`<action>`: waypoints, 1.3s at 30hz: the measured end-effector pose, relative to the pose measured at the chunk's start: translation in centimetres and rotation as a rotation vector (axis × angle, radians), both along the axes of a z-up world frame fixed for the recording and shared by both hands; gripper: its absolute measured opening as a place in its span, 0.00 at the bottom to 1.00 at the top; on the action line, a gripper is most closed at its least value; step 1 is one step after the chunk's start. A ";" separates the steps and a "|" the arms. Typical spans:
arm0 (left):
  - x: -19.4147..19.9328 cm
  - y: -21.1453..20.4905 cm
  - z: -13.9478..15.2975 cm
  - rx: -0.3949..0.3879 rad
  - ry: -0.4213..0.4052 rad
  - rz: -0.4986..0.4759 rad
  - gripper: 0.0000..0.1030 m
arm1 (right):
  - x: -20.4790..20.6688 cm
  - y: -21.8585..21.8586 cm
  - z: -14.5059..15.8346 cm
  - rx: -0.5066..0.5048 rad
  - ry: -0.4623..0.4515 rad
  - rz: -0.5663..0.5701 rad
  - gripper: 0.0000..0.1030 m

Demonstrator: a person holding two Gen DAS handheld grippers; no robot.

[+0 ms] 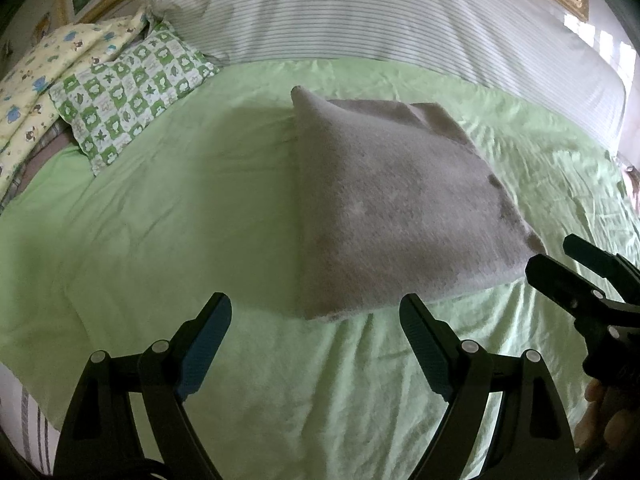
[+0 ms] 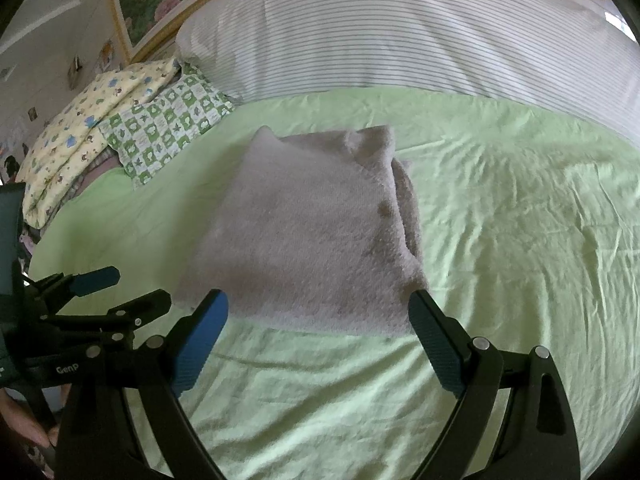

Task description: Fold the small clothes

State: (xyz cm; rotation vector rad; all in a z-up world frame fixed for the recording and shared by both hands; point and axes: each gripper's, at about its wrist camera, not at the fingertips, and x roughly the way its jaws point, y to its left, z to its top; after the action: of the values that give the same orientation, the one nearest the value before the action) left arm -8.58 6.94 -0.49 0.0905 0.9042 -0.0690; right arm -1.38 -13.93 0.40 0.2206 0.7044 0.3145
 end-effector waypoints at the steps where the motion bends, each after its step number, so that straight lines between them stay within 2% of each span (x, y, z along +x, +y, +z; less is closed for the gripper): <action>1: 0.1 0.0 0.0 -0.002 0.003 0.000 0.84 | 0.1 0.0 0.0 0.003 -0.001 -0.001 0.89; 12: 1.3 0.1 0.4 -0.012 -0.006 0.008 0.84 | 1.3 -0.9 -0.2 0.011 0.009 -0.011 0.89; 39: 1.0 -0.8 0.4 -0.007 -0.004 0.007 0.84 | 1.9 -0.7 -0.1 0.021 0.009 -0.003 0.89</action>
State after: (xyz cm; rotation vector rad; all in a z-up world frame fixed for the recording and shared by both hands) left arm -7.54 6.10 -0.04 0.0809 0.8999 -0.0656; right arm 0.51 -14.66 0.28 0.2431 0.7101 0.3182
